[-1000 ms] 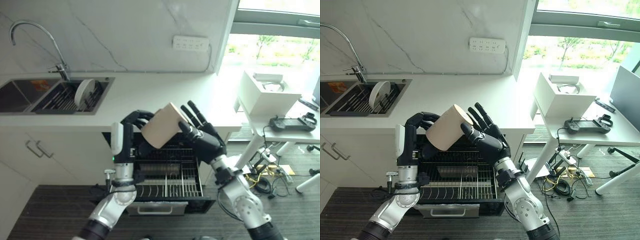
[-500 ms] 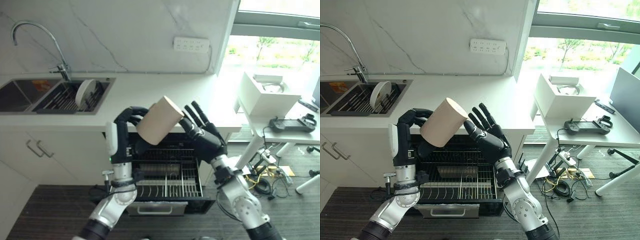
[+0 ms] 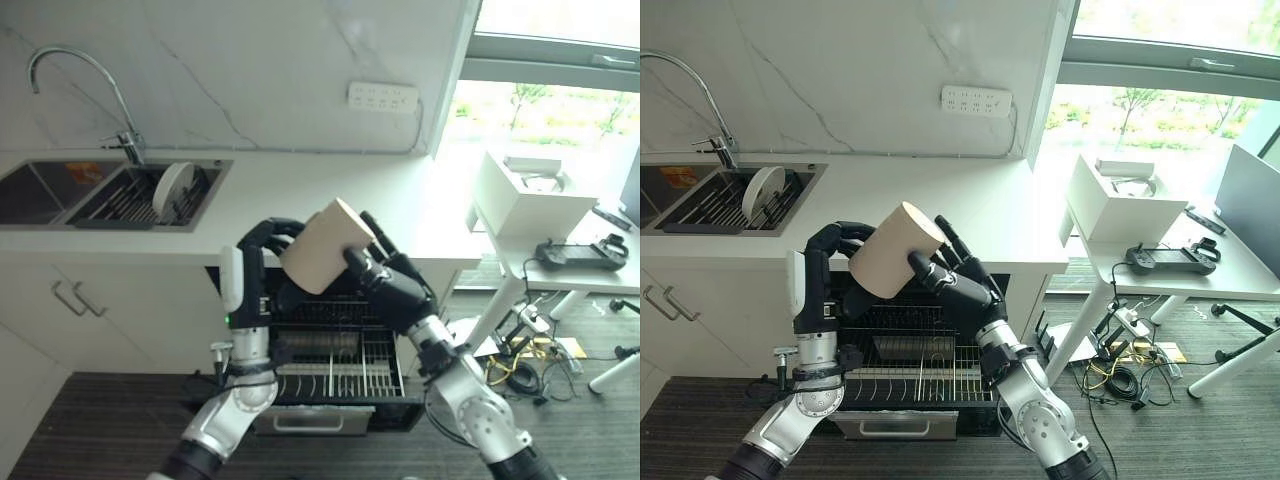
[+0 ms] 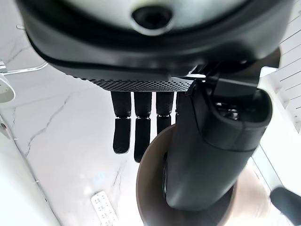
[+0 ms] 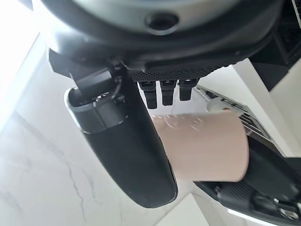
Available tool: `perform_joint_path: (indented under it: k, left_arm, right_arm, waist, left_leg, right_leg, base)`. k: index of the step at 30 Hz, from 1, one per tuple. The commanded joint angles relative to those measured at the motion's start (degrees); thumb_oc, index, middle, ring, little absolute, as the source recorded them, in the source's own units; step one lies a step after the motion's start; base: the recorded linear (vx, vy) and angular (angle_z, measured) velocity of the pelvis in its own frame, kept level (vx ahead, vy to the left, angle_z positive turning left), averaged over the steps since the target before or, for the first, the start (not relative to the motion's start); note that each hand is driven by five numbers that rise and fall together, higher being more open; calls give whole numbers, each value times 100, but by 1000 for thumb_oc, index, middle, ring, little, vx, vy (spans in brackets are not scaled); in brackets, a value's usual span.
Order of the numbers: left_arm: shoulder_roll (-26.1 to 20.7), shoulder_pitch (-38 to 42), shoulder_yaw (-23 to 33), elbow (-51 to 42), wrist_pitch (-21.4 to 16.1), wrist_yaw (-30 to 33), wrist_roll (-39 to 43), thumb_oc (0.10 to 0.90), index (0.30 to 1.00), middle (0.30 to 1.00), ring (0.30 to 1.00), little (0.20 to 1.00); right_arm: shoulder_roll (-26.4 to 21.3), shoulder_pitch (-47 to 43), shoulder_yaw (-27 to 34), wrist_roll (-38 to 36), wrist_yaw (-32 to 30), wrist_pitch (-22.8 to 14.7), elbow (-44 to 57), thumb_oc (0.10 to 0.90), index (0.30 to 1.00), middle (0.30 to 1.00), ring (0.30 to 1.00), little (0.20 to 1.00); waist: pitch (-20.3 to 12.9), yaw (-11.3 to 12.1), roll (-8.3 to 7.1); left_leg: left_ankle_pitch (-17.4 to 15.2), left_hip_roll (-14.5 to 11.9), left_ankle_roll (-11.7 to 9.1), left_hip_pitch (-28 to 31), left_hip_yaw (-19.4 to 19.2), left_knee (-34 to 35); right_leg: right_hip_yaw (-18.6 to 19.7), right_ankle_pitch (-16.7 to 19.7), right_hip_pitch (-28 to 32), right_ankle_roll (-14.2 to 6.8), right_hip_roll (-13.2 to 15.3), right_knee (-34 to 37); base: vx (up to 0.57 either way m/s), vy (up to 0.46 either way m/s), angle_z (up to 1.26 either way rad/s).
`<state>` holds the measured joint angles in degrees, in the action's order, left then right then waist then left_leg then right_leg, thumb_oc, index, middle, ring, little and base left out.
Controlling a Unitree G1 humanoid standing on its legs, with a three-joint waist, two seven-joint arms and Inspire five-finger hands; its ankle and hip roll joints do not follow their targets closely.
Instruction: Place the dishes in the dishwasher.
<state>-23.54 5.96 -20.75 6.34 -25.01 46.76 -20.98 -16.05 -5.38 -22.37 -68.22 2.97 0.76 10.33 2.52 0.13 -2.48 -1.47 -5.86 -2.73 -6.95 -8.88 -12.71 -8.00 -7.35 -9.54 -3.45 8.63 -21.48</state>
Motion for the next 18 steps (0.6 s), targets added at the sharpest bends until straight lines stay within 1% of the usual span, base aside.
perform_joint_path:
  k: [1,8,14,18]
  left_arm:
    - [-6,805,-28,-107,-336,20,-74,400,300,300,300,300]
    - [-24,883,-199,-82,-326,-65,-301,400,300,300,300,300]
    - [-75,1007,-498,-89,-336,-199,-701,400,300,300,300,300]
    - [-109,1010,-689,-95,-330,-380,-759,400,300,300,300,300]
  right_arm:
    - [290,-539,158,-221,400,-232,566,800,900,900,900,900]
    - [322,-636,6,-406,343,-158,610,800,900,900,900,900]
    - [375,-686,-52,-503,179,-329,591,800,900,900,900,900]
    - [423,-683,-57,-531,114,-509,598,800,900,900,900,900]
  waist:
    - [-183,-54,-11]
    - [-185,-37,-15]
    - [-187,-57,-14]
    - [-186,-73,-1]
  left_leg:
    - [-866,33,93,123,224,-447]
    - [-863,38,96,116,238,-447]
    - [-873,43,107,126,230,-447]
    - [-880,40,113,129,208,-447]
  right_leg:
    - [-36,201,350,-348,100,429]
    - [-31,193,352,-351,93,429]
    - [-20,195,350,-357,85,429]
    - [1,194,345,-362,83,429]
  base:
    - [0,0,0]
    - [0,0,0]
    - [0,0,0]
    - [0,0,0]
